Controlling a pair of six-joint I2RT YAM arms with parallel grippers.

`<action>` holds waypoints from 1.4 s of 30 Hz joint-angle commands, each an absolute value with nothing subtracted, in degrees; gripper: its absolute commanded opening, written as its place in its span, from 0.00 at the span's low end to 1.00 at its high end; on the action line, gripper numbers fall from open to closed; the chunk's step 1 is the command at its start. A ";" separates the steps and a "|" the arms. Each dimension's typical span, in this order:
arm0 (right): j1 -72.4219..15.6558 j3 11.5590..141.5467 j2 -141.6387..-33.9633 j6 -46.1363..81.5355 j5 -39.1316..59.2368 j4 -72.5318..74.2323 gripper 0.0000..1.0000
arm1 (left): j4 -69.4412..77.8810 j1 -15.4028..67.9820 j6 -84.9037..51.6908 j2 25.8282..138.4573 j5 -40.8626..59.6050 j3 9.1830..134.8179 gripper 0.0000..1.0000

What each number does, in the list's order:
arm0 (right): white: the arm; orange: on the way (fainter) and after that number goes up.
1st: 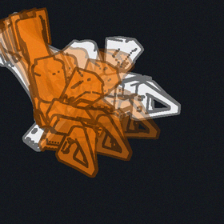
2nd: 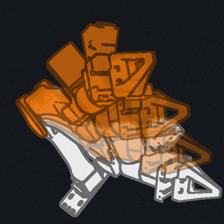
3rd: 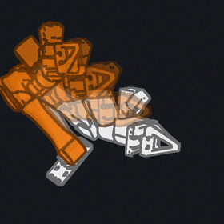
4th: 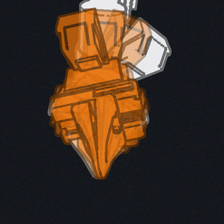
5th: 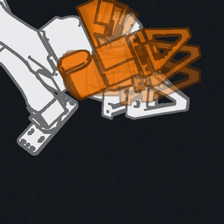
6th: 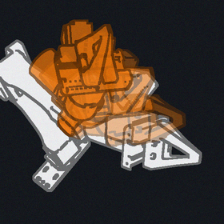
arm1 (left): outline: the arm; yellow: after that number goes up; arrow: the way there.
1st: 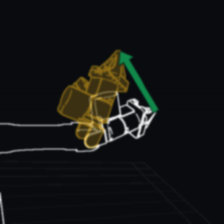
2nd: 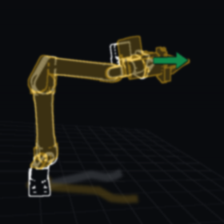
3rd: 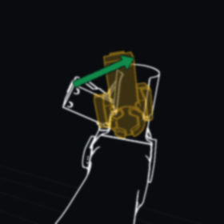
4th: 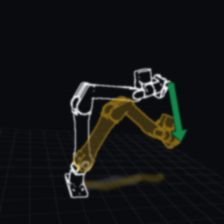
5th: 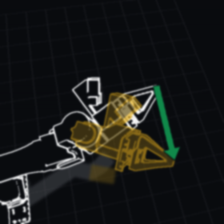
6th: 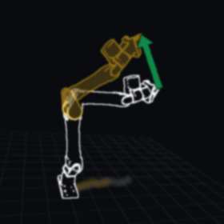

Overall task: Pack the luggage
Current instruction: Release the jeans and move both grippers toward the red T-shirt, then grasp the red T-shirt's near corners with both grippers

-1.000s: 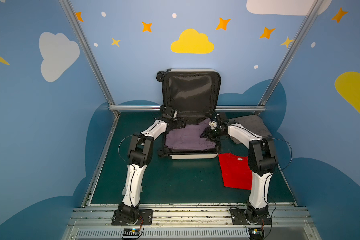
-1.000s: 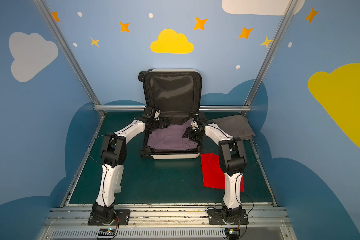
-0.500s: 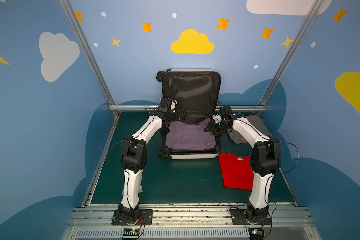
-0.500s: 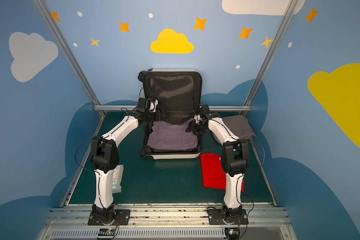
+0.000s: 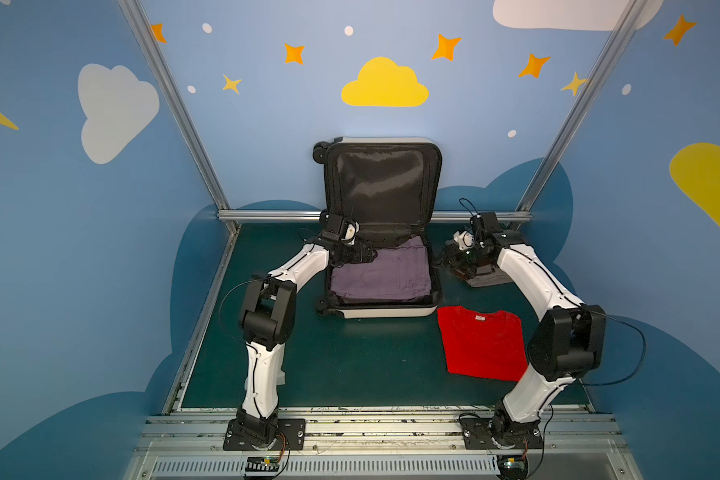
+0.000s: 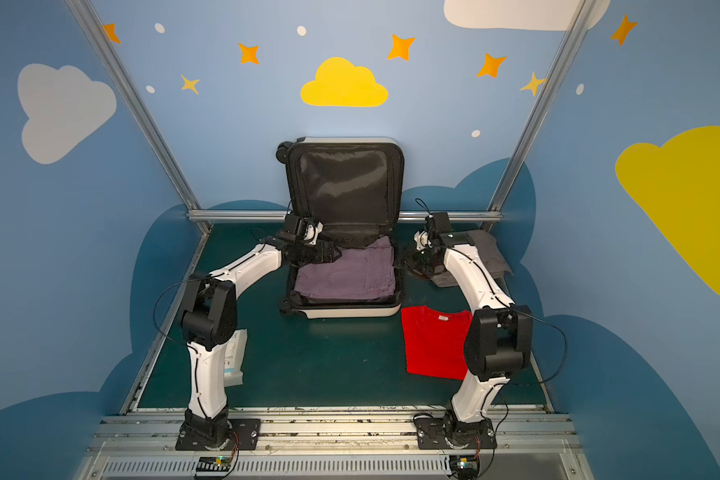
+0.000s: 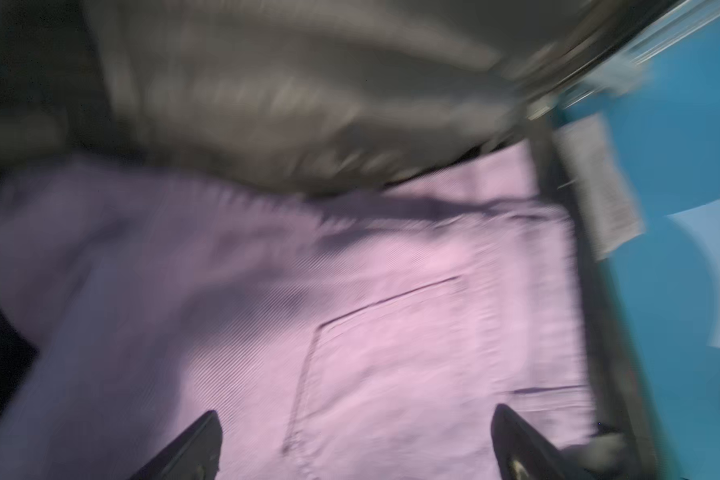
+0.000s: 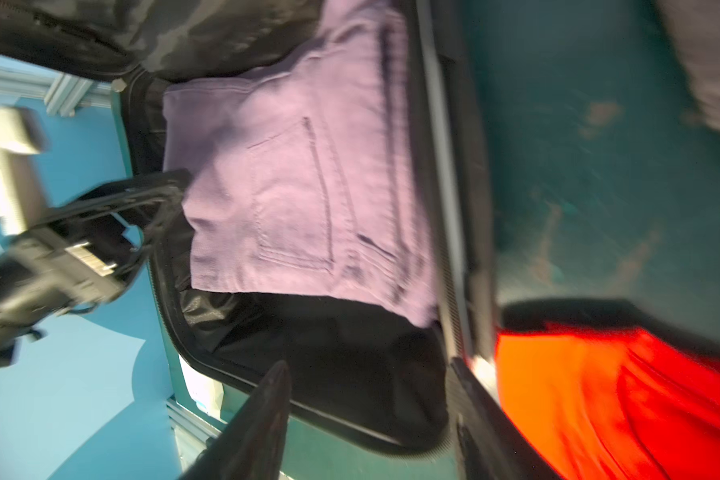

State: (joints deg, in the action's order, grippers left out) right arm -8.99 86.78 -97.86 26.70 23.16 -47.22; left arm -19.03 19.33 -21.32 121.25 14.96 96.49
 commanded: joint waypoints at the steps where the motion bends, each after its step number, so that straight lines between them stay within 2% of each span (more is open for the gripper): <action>1: -6.12 82.81 -92.63 26.18 23.21 -48.69 0.60 | -17.71 18.30 -20.31 121.06 11.25 96.16 1.00; 7: -1.36 75.32 -86.88 25.67 24.08 -49.71 0.60 | -15.43 16.98 -20.59 120.71 8.18 93.55 1.00; 17: 9.42 67.83 -81.99 24.19 22.89 -53.42 0.61 | -16.72 21.33 -20.71 114.97 16.96 96.40 1.00; 24: 17.21 61.95 -79.92 26.34 21.56 -53.46 0.65 | -14.26 30.41 -28.34 105.43 18.44 87.61 1.00; 32: 24.34 56.37 -77.21 29.91 19.47 -51.45 0.67 | -5.85 45.80 -39.59 97.75 11.76 72.70 1.00; 37: 27.49 55.38 -76.97 30.76 20.91 -50.63 0.67 | -1.39 55.63 -45.48 100.99 7.47 69.76 1.00; 42: 28.13 54.67 -77.21 30.79 22.36 -49.50 0.66 | 2.32 59.88 -49.05 108.31 6.59 72.72 0.98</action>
State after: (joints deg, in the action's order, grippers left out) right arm 27.83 55.37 -78.13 30.22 21.06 -50.15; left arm -1.56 59.35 -45.34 105.34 8.86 70.81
